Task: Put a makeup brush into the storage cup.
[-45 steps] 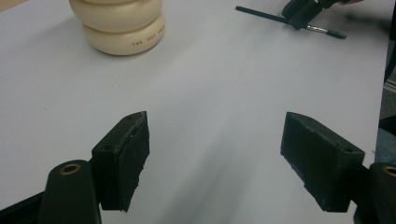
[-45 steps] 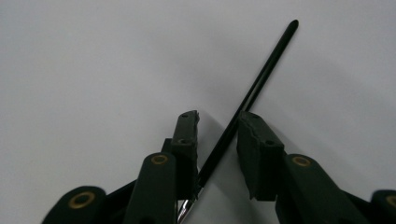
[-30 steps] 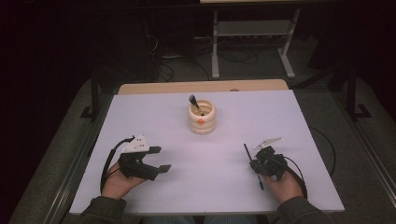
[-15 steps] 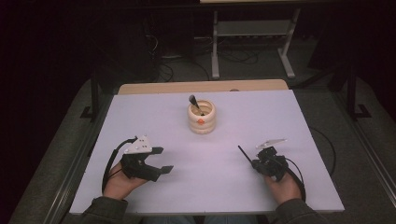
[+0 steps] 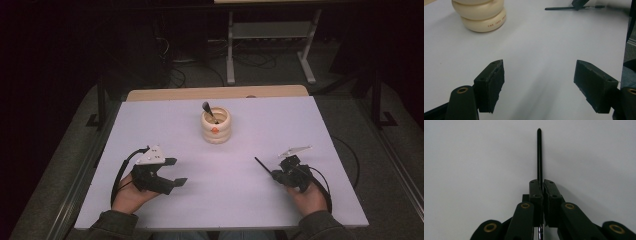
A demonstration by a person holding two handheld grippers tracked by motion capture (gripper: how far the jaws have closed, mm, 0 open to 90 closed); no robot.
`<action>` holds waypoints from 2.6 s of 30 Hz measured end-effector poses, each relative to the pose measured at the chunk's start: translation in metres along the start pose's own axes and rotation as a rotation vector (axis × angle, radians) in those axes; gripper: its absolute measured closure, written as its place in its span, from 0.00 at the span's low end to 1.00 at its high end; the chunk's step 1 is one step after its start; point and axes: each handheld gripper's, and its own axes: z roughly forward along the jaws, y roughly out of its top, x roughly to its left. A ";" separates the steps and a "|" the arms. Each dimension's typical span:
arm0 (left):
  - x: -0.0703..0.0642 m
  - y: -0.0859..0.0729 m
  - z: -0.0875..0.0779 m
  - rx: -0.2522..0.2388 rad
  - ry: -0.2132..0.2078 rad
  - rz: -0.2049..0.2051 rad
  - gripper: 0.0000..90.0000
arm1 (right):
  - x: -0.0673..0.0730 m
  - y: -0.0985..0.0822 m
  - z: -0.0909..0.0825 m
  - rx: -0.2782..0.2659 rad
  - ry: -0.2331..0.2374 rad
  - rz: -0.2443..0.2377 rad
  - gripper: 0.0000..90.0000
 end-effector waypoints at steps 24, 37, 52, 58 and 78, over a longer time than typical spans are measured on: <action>0.002 -0.003 -0.003 -0.003 0.008 -0.006 0.27 | 0.006 0.002 0.004 0.047 -0.031 -0.021 0.94; 0.001 0.002 -0.001 0.003 0.001 0.005 0.27 | 0.009 0.009 -0.002 0.037 0.018 -0.100 0.95; -0.008 0.027 -0.003 0.030 -0.031 0.090 0.29 | 0.040 0.044 -0.033 -0.025 0.220 -0.299 0.95; -0.014 0.036 0.002 0.050 -0.054 0.141 0.33 | 0.057 0.056 -0.038 -0.017 0.288 -0.394 0.94; -0.031 0.055 0.019 0.169 -0.147 0.289 0.48 | 0.104 0.084 -0.021 0.049 0.433 -0.640 0.94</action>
